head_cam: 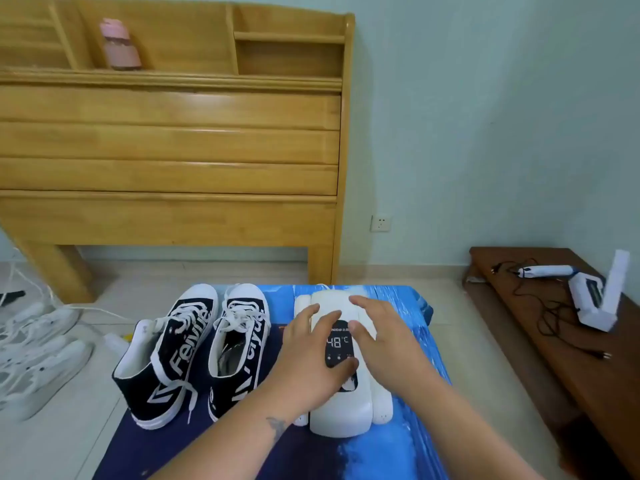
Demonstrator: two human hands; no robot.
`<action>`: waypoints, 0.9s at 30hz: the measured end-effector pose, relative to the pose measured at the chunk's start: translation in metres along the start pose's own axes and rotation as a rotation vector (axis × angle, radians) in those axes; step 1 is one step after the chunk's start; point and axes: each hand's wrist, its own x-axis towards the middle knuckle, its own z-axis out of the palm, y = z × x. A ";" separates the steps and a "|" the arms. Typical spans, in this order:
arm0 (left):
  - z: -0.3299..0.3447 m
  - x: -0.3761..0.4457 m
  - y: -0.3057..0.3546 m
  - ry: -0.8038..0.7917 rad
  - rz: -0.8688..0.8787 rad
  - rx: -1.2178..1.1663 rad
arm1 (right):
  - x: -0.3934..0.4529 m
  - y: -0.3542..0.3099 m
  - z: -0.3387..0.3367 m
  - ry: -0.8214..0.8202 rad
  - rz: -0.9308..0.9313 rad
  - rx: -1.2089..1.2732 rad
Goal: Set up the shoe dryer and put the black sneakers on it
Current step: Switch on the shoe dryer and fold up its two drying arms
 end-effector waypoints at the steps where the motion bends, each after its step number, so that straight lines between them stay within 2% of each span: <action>1: 0.004 0.000 -0.002 -0.011 -0.009 0.047 | -0.001 0.004 0.002 -0.018 0.001 -0.034; 6: 0.027 -0.002 -0.016 -0.031 -0.027 0.276 | -0.009 0.034 0.017 -0.086 0.114 -0.147; 12: 0.039 -0.003 -0.022 -0.029 0.009 0.309 | -0.015 0.056 0.027 -0.055 0.259 -0.108; 16: 0.042 -0.002 -0.023 -0.018 0.010 0.309 | -0.015 0.062 0.030 -0.039 0.364 -0.005; 27: 0.047 -0.005 -0.027 0.021 0.018 0.360 | -0.019 0.065 0.031 -0.026 0.511 0.243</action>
